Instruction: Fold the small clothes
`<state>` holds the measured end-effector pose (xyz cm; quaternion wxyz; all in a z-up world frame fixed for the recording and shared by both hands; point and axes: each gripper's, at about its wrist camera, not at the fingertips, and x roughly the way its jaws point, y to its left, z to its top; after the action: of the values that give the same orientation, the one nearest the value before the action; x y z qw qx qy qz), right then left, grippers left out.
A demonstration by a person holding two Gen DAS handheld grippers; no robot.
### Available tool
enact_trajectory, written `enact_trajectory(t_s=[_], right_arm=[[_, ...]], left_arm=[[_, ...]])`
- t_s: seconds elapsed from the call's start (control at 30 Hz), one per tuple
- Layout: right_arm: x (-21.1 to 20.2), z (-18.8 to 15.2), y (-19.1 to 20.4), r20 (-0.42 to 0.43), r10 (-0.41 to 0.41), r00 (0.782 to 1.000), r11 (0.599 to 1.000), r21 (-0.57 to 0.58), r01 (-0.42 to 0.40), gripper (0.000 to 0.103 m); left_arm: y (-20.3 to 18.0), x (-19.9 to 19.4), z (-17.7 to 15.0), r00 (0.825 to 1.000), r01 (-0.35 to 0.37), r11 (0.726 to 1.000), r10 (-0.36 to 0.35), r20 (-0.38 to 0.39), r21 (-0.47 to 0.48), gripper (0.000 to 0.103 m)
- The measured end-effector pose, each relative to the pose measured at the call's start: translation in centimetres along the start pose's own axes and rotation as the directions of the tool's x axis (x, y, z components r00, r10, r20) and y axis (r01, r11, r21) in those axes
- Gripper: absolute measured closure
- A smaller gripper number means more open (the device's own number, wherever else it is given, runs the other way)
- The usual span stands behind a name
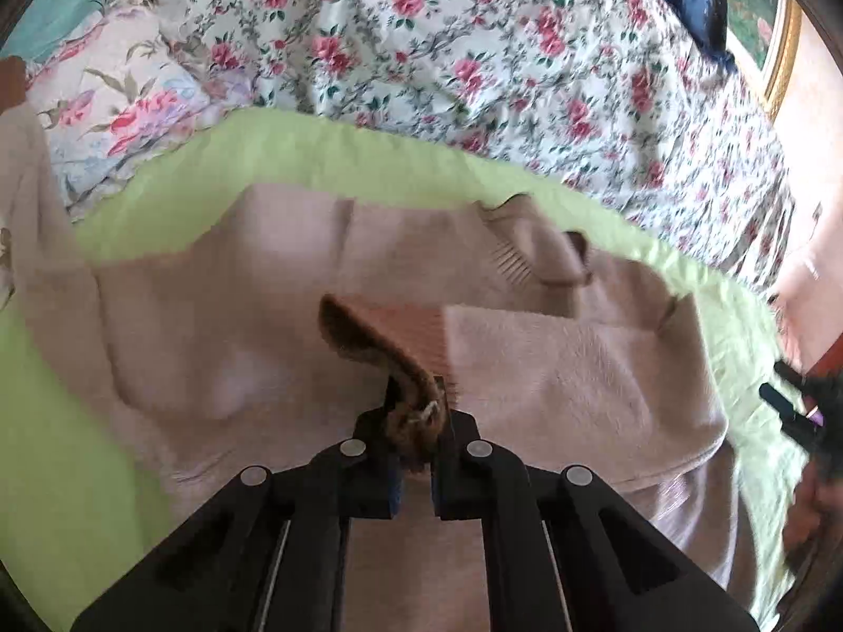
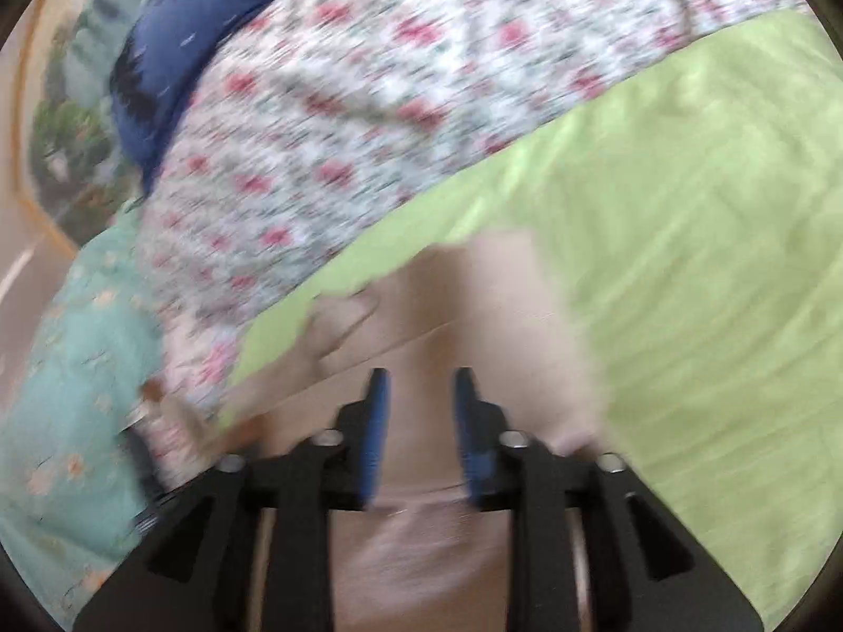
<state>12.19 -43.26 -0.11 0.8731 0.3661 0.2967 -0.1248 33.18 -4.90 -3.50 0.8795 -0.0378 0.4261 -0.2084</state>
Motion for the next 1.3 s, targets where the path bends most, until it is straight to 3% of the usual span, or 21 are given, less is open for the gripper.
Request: enact_trajectory(t_s=[0.07,0.23,0.4,0.43,0.47,0.5,0.6,0.67,0.8,0.87,0.9,1.0,1.07,1.1,1.17,1.3], right_arm=[[1.1,0.8,-1.1,0.001,-0.047,0.999,0.999,0.007,0.047,0.031],[7.7,2.4,-1.4,-0.165,-0.082,0.983,0.996,-0.05,0.075,0.031],[11.9,2.5,-2.1,-0.234,-0.113,0.966,0.991,-0.094,0.093,0.034],[12.0,2.5,-2.0,-0.232,-0.104,0.967,0.991,-0.109,0.08,0.042],[12.2,2.6,-1.9,-0.257,-0.079,0.963,0.993,-0.11,0.052,0.092],[12.0,2.7,-2.0,-0.259,-0.066,0.964,0.995,-0.093,0.043,0.095],[8.4,4.1,-2.1,-0.139,-0.087,0.986,0.991,-0.109,0.073,0.095],[7.6,4.5,-2.3,-0.113,-0.109,0.988,0.99,-0.105,0.097,0.095],[9.6,3.3,-2.3,-0.172,-0.246,0.954,0.959,-0.185,0.213,0.094],[8.1,2.7,-1.3,-0.091,-0.37,0.925,0.912,-0.228,0.342,0.093],[7.1,2.2,-0.3,-0.047,-0.371,0.927,0.906,-0.236,0.351,0.09],[5.7,-0.2,2.9,-0.052,-0.238,0.97,0.93,-0.3,0.212,0.088],[7.1,-2.3,4.2,-0.165,-0.206,0.964,0.925,-0.353,0.138,0.079],[8.0,-3.2,3.8,-0.211,-0.236,0.949,0.922,-0.356,0.15,0.078],[8.4,-3.7,2.3,-0.211,-0.337,0.918,0.902,-0.351,0.251,0.078],[4.7,-3.5,1.8,-0.184,-0.254,0.949,0.951,-0.226,0.211,0.076]], left_arm=[[0.7,1.1,-0.5,0.999,-0.013,1.0,0.013,-0.03,-0.009,0.097],[2.2,1.5,-1.8,1.0,0.002,0.996,-0.004,-0.019,-0.087,0.097],[3.2,-0.8,-3.0,0.999,0.005,0.993,0.001,0.053,-0.118,0.097],[2.8,-1.1,-2.8,0.998,0.016,0.994,-0.01,0.062,-0.108,0.097],[2.2,-1.3,-2.6,0.997,0.026,0.996,-0.019,0.071,-0.088,0.097],[1.8,-1.5,-2.2,0.996,0.032,0.997,-0.026,0.081,-0.073,0.097],[0.3,-1.6,-1.7,0.993,0.072,0.997,-0.069,0.097,-0.026,0.096],[-0.6,-0.7,-1.6,0.995,0.054,0.999,-0.054,0.088,0.001,0.096],[-0.5,0.6,-2.4,0.999,0.029,1.0,-0.029,0.028,0.007,0.096],[-0.2,0.6,-2.7,0.999,0.039,0.999,-0.039,0.023,0.001,0.096],[-0.1,0.6,-2.9,0.999,0.045,0.999,-0.045,0.018,-0.002,0.096],[0.1,0.9,-3.2,0.999,0.047,0.999,-0.047,-0.003,-0.008,0.095],[0.4,0.5,-3.4,0.999,0.047,0.999,-0.047,-0.012,-0.007,0.092],[0.7,0.0,-3.7,0.999,0.048,0.999,-0.048,-0.009,-0.007,0.092],[1.4,-1.1,-4.3,1.0,0.031,1.0,-0.031,-0.005,-0.003,0.09],[5.4,-4.3,-4.9,0.999,-0.039,0.998,0.04,0.025,-0.044,0.09]])
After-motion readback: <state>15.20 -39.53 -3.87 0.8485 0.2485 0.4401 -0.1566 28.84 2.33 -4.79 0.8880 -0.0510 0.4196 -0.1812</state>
